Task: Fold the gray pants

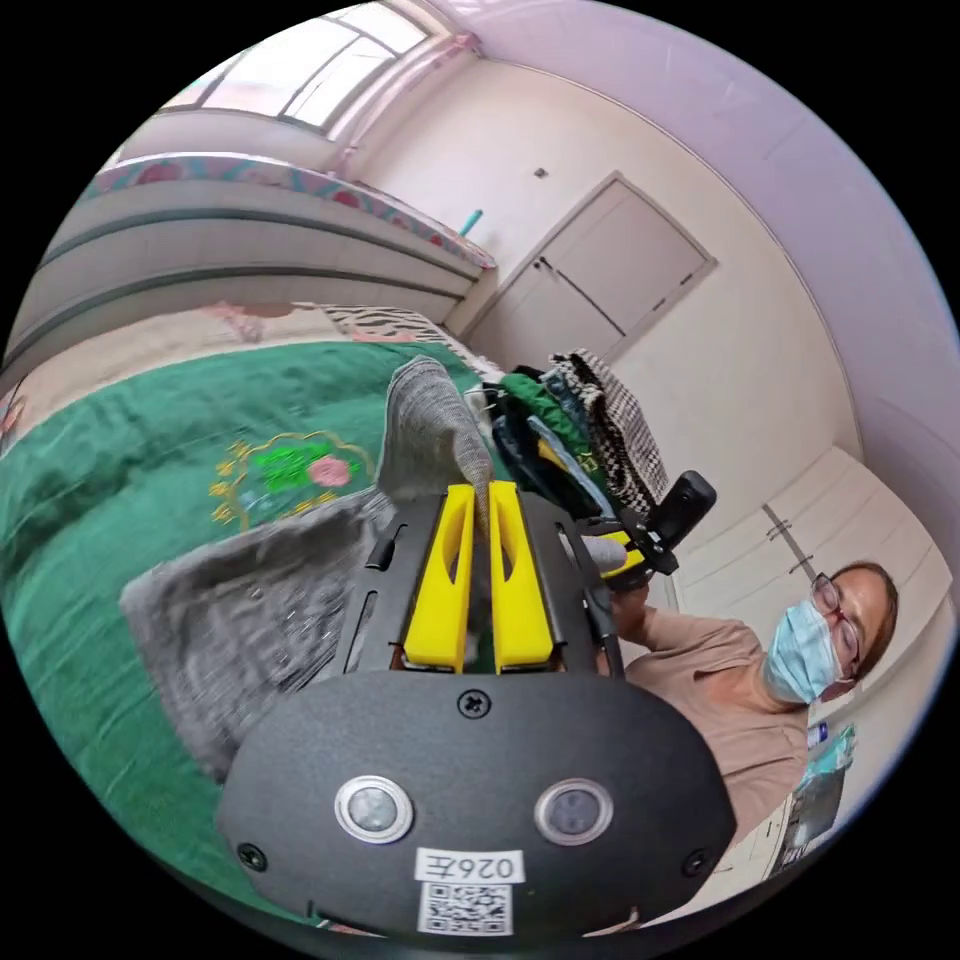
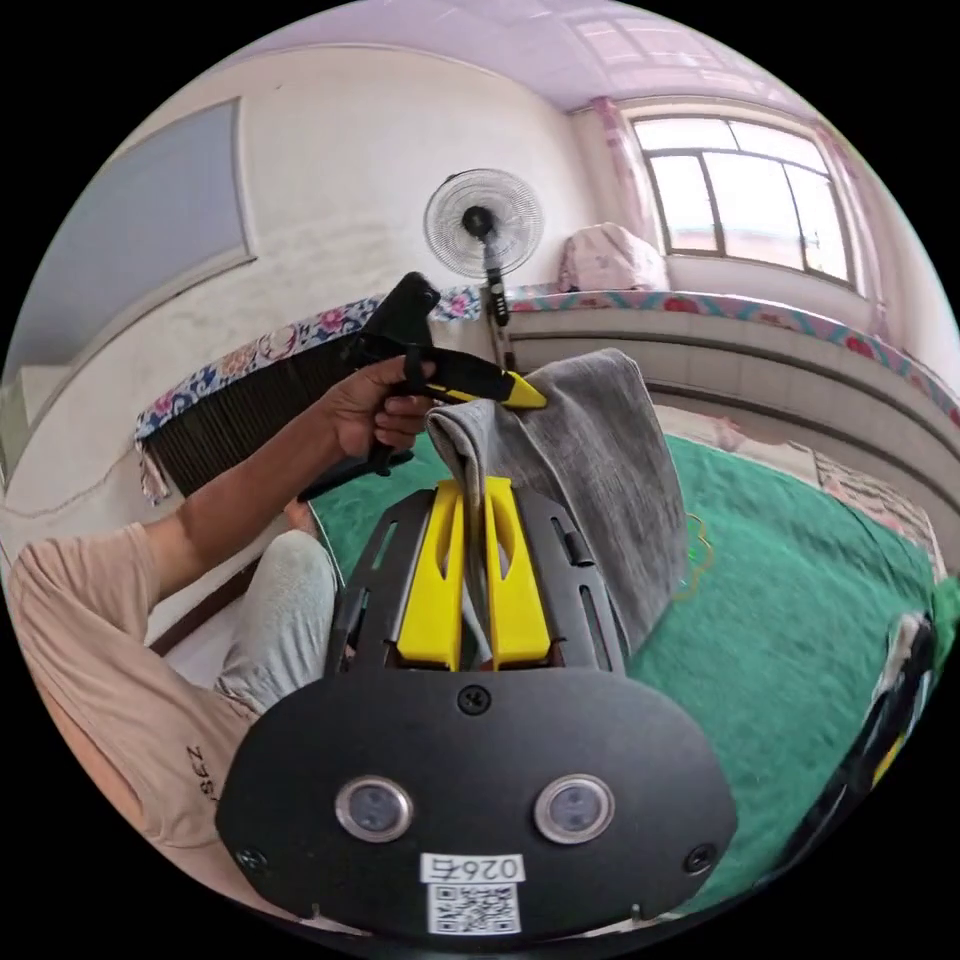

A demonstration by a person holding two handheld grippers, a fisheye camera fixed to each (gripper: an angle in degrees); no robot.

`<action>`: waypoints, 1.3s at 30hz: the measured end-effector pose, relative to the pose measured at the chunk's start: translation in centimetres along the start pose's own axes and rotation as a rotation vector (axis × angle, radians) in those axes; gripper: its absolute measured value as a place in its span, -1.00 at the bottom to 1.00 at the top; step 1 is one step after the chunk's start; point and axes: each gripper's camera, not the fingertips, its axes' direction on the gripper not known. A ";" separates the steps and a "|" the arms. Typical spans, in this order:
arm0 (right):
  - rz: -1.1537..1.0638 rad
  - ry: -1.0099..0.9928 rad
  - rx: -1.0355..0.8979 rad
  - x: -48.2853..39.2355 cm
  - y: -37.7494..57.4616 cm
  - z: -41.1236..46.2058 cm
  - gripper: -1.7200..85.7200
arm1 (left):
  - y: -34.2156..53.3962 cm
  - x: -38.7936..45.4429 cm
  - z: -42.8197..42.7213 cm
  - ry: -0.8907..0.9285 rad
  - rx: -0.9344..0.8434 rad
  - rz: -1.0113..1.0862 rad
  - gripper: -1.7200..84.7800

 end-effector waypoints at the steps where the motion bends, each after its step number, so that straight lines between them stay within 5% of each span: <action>1: -0.058 -0.016 -0.019 -1.4 -1.4 2.5 -0.94 | 3.1 -2.6 -1.5 -0.034 0.004 -0.033 -0.95; 6: -0.155 -0.220 -0.219 -3.0 -3.3 10.7 -0.92 | 16.4 -14.1 -4.7 -0.255 0.013 -0.280 -0.95; 11: 0.011 -0.125 -0.313 2.7 -0.8 11.3 -0.97 | 28.7 -24.0 -2.4 -0.118 0.088 -0.468 -0.94; 14: 0.116 -0.111 -0.344 5.6 -0.2 11.7 -0.98 | 30.1 -24.5 -1.6 -0.034 0.105 -0.438 -0.93; 22: 0.142 -0.112 -0.387 6.4 -4.4 11.3 -0.98 | 31.0 -21.4 4.3 -0.354 -0.039 -0.363 -0.83; 26: 0.150 -0.117 -0.392 5.5 -6.7 10.8 -0.98 | 32.6 -24.9 8.2 -0.039 0.097 -0.403 -0.63; 28: 0.149 -0.118 -0.393 5.0 -7.9 10.5 -0.98 | 32.6 -26.1 11.4 0.038 0.060 -0.417 -0.83; 34: 0.121 -0.061 -0.342 2.3 -12.2 8.6 -0.98 | 28.9 -17.2 15.5 -0.269 0.074 -0.107 -0.85; 39: 0.063 0.061 -0.370 -0.2 -15.3 8.9 -0.98 | 31.1 -19.2 18.4 -0.353 -0.022 -0.373 -0.80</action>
